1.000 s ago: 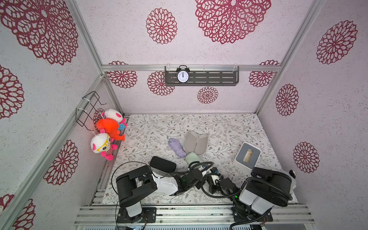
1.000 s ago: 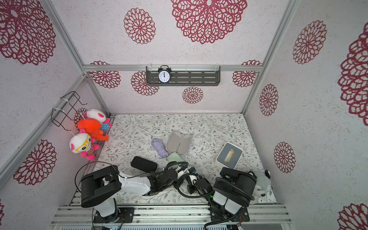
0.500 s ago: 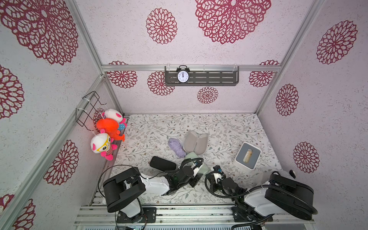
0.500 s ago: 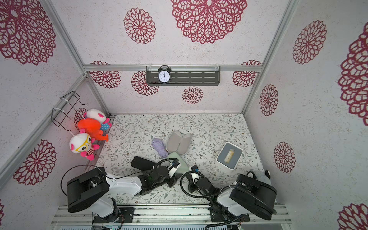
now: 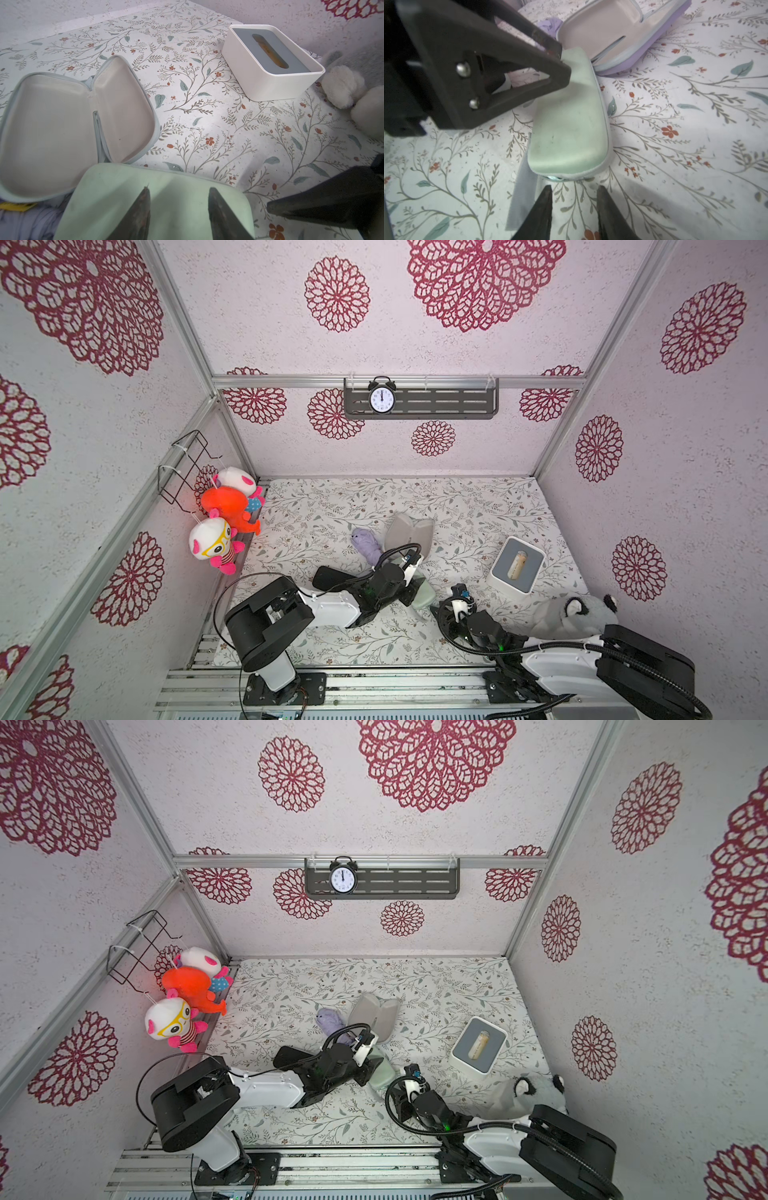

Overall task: Put umbrellas into zippered umbrella sleeves
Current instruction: Zip the zipper on the umbrella sleeve.

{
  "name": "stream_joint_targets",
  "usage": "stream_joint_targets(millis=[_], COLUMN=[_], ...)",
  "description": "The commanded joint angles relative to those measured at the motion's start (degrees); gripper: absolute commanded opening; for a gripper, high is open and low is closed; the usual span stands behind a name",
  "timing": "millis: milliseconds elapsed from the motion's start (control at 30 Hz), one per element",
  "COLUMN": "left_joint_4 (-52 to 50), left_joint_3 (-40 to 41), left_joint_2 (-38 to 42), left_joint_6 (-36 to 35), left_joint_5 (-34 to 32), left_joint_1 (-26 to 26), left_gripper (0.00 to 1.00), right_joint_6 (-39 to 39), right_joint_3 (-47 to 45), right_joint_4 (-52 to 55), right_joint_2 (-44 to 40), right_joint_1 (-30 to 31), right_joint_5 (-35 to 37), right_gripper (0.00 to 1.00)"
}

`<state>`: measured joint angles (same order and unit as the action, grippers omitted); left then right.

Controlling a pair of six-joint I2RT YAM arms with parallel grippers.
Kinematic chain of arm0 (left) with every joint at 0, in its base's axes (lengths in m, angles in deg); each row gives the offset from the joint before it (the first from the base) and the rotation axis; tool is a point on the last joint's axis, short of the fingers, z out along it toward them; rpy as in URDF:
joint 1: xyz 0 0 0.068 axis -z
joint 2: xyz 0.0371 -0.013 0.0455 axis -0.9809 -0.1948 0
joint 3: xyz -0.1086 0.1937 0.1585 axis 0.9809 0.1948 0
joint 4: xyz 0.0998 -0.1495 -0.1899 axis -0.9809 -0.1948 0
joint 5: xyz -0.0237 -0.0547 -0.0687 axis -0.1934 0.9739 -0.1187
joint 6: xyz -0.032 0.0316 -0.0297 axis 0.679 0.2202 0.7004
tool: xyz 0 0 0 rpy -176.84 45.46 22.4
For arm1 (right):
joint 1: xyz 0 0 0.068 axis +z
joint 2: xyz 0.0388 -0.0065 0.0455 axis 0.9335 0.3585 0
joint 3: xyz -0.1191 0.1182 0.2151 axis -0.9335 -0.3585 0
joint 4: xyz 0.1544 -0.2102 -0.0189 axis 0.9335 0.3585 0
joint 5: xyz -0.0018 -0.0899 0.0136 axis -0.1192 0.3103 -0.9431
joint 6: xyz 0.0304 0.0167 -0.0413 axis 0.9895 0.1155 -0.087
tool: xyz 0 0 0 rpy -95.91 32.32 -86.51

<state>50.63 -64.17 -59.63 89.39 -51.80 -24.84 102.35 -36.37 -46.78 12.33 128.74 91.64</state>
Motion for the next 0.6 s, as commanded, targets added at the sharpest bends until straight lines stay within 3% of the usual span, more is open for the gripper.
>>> stream_joint_targets(millis=[0,367,567], left_joint_4=[1.5,5.2,5.9], left_joint_3=[0.0,0.5,0.3], left_joint_2=[-1.8,-5.9,-7.4], left_joint_6=[-0.8,0.8,1.9], left_joint_5=[0.6,2.3,3.6], left_joint_1=[-0.4,-0.7,-0.8], left_gripper=[0.47,0.45,0.44], right_joint_6=[-0.9,-5.5,-7.9], right_joint_3=[-3.2,-2.2,-0.4], right_joint_4=[0.2,-7.0,-8.7], right_joint_2=[5.6,12.1,14.6], right_joint_1=[0.4,0.3,0.2], right_joint_5=[-0.1,-0.3,0.5], right_gripper=[0.37,0.38,0.32])
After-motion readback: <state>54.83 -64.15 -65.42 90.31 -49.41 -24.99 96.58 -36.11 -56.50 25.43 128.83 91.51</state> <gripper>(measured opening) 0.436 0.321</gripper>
